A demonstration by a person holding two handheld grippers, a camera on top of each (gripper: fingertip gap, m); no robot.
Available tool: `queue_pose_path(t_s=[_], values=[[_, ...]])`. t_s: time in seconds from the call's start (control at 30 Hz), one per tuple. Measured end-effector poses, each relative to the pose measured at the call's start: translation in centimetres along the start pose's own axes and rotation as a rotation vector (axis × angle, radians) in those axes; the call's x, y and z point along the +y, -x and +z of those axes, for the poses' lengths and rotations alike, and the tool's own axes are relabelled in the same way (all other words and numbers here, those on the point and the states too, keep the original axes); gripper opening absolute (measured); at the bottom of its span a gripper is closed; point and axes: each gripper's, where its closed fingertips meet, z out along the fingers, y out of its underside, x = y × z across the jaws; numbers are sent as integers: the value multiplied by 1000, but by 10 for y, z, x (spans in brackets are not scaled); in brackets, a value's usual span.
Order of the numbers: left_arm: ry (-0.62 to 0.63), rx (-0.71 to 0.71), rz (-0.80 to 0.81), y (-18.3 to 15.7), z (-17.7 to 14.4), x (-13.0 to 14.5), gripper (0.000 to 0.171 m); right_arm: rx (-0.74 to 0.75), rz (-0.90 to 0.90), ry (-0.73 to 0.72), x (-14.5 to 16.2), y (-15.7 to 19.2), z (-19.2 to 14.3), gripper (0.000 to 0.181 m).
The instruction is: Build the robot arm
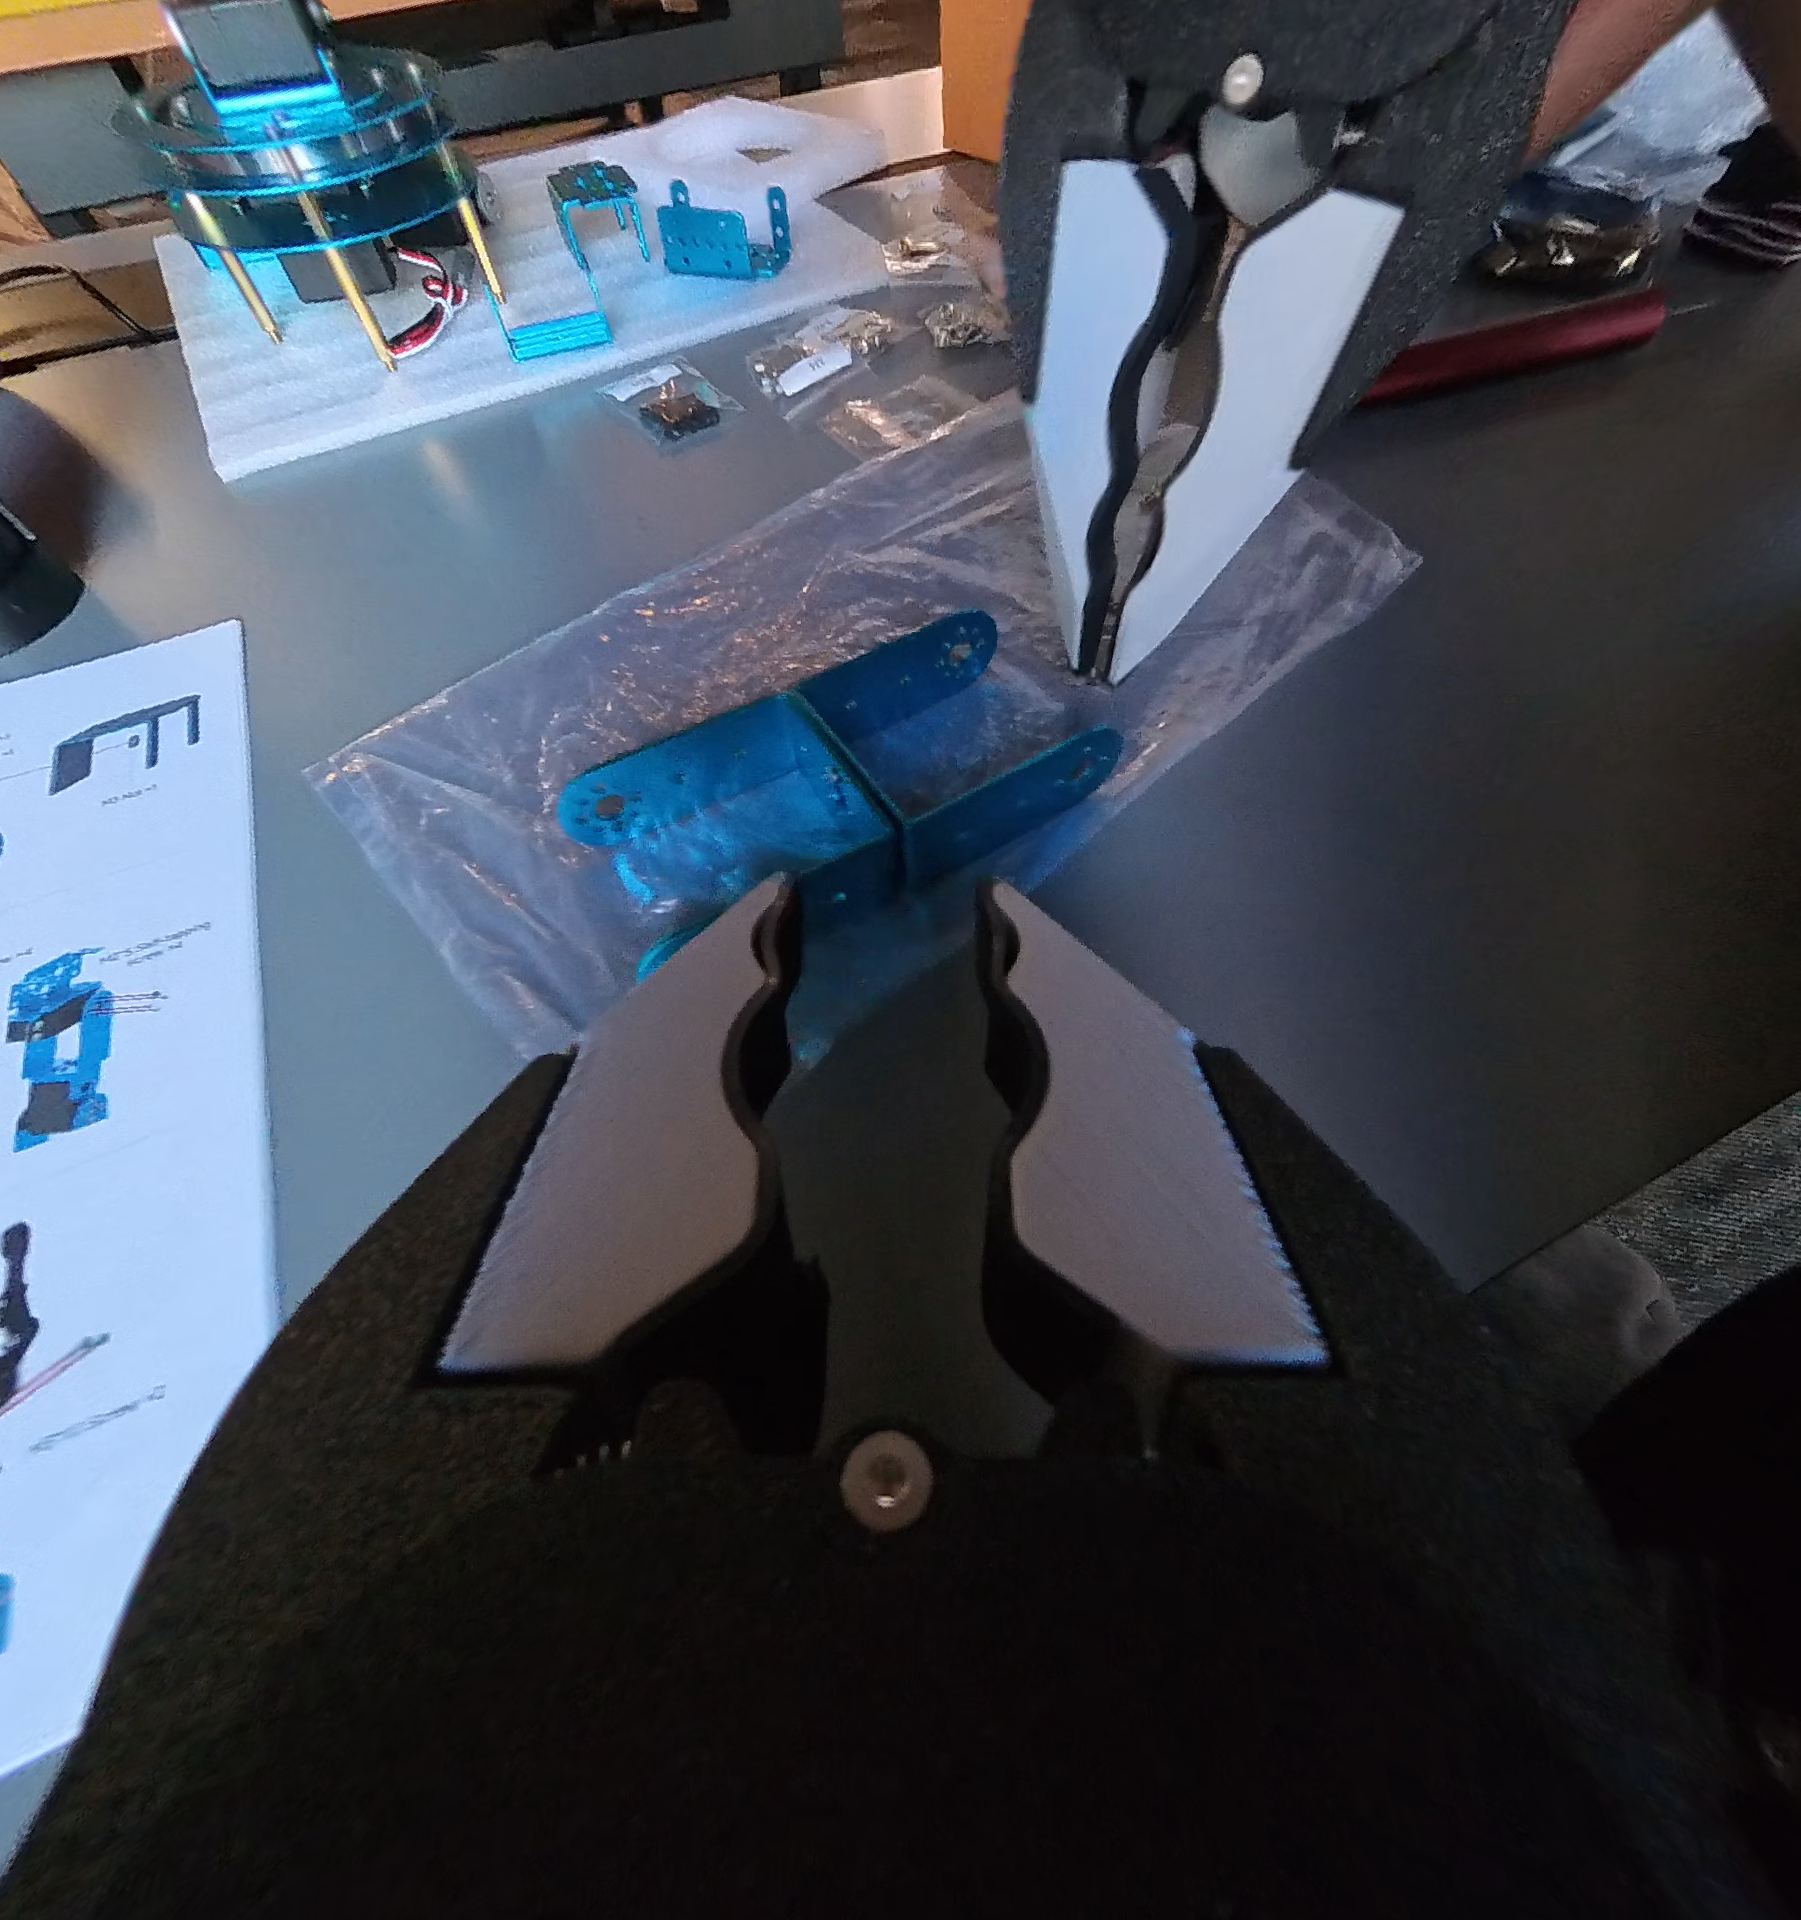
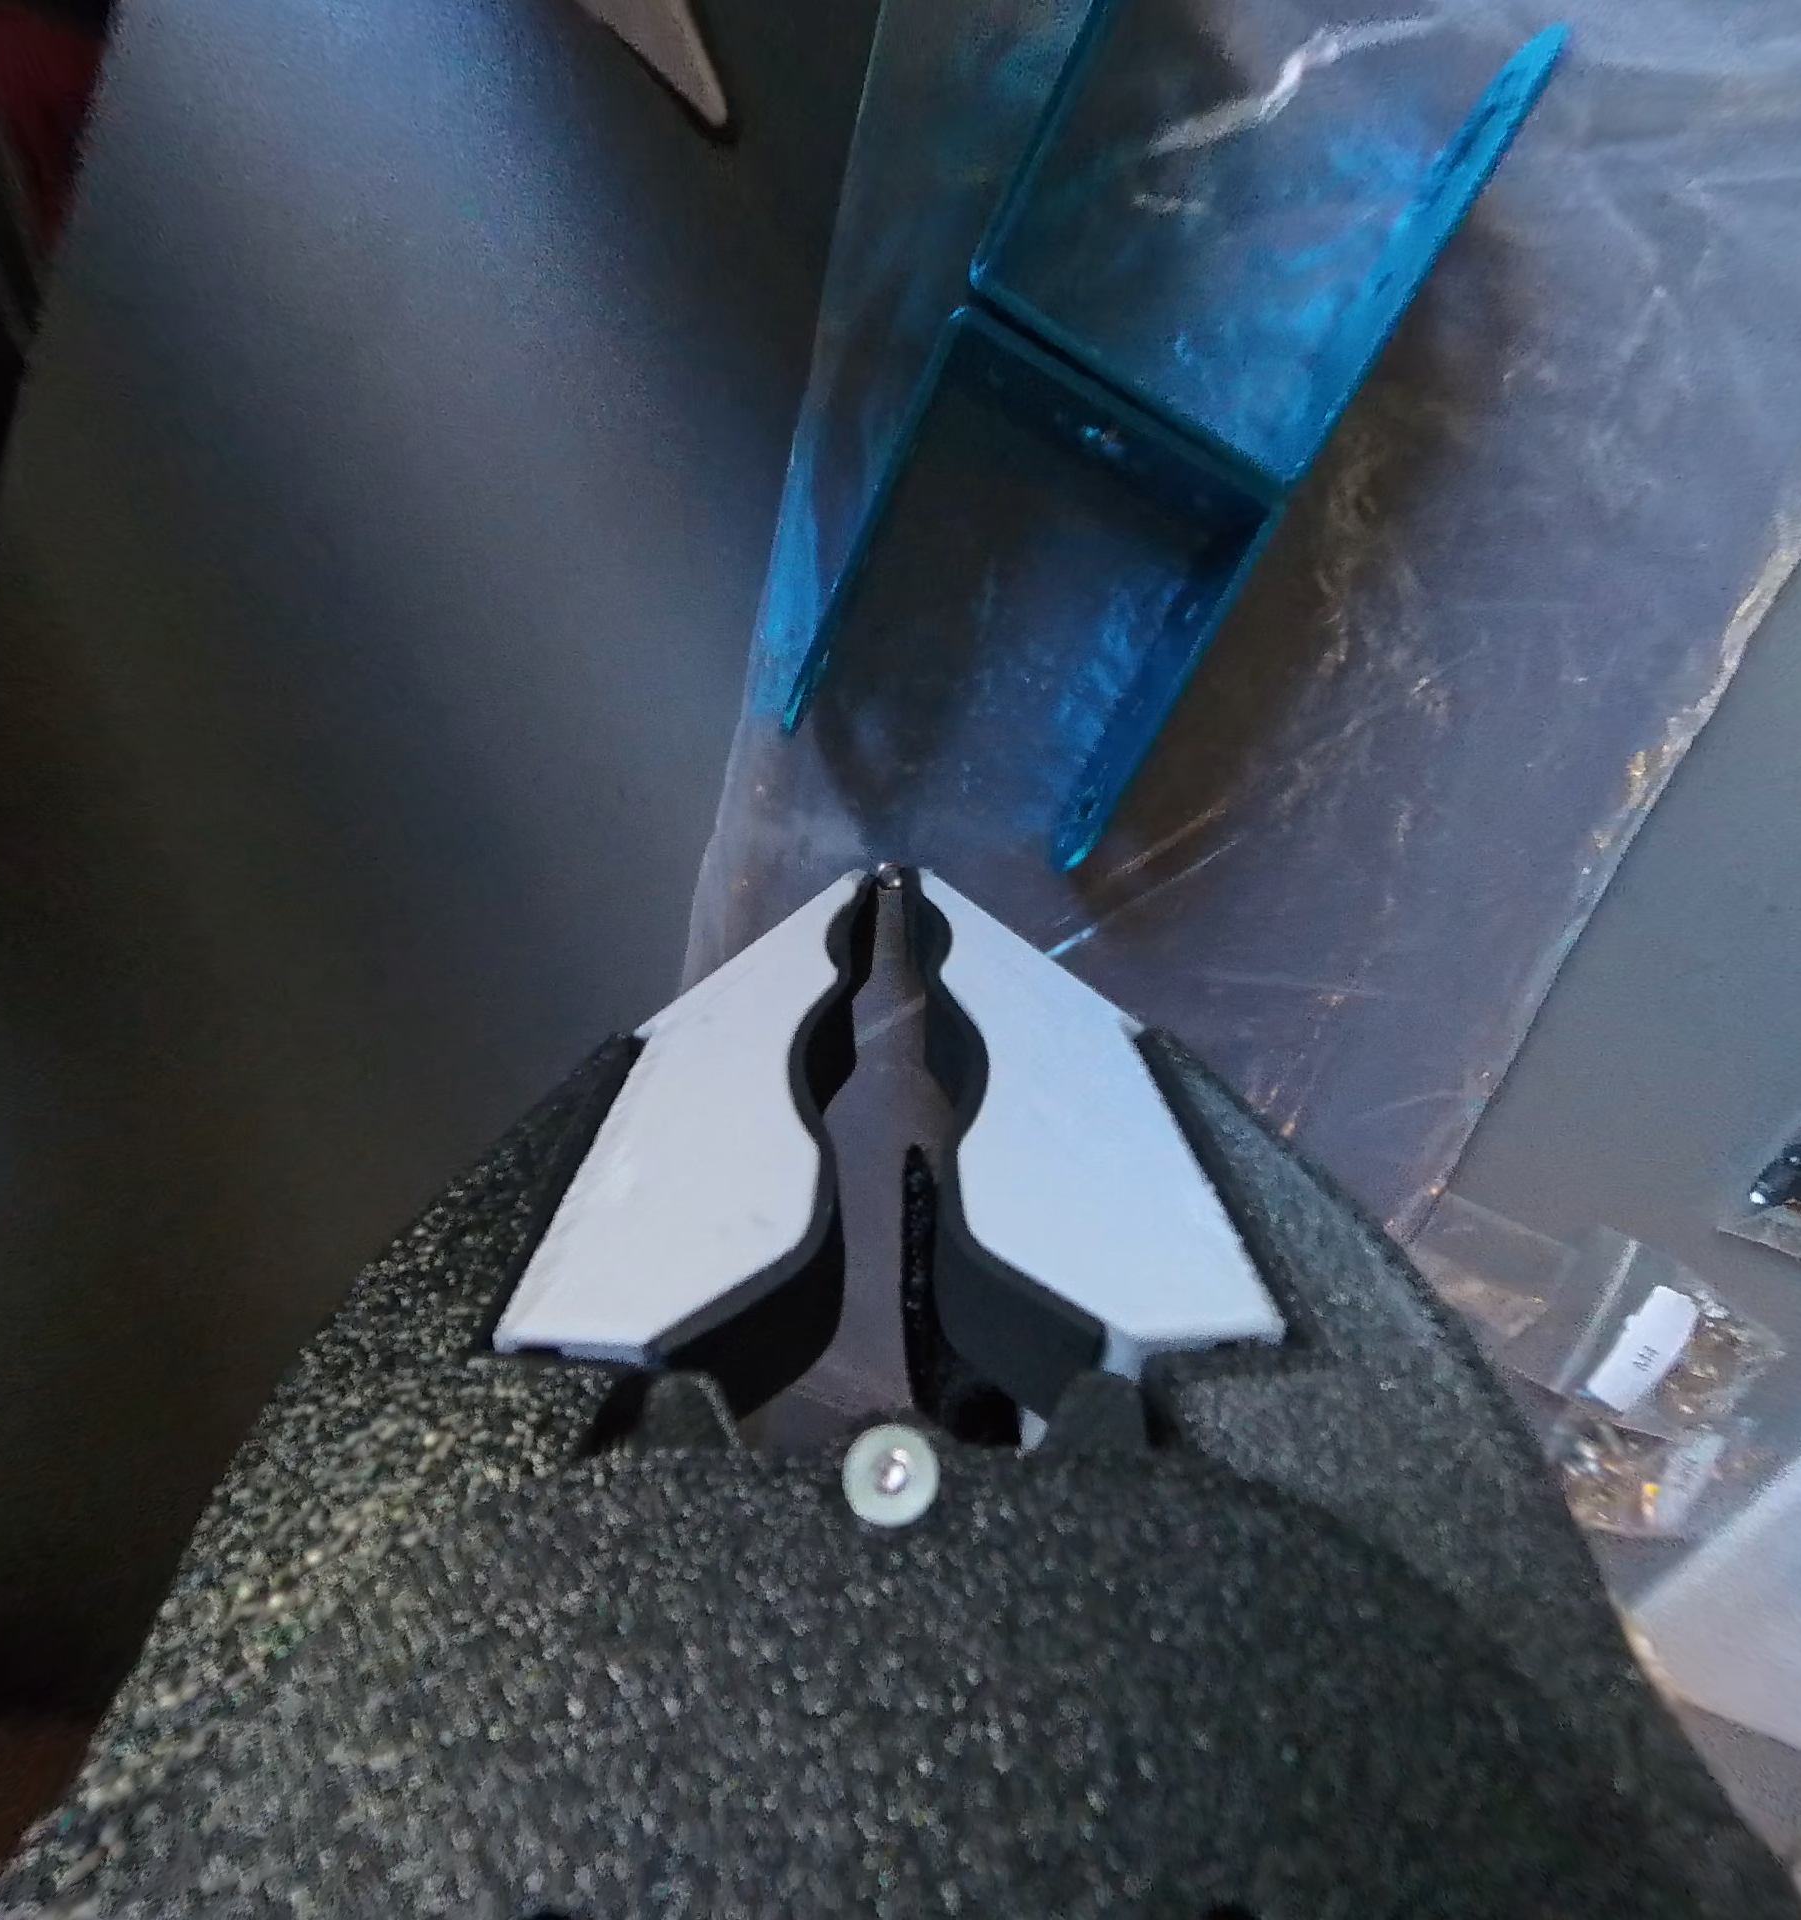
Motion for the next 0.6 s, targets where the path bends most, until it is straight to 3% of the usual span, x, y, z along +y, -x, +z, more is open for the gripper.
queue_pose_path(t_s=[0.17,0.23,0.37,0.43,0.6], values=[[5,58,-16,24,-7,-8,32,-11,173,-393,-26,-6,-10,4],[6,125,-31,29,-7,-10,29,57,281,-500,-31,-20,-18,4],[-15,338,-97,16,-5,-18,29,-15,585,-730,-45,-25,-29,4],[-13,404,-119,6,-2,-21,39,-55,751,-806,-46,-28,-29,4],[13,357,-152,5,12,-24,60,-208,1077,-989,-56,-22,-29,3]])
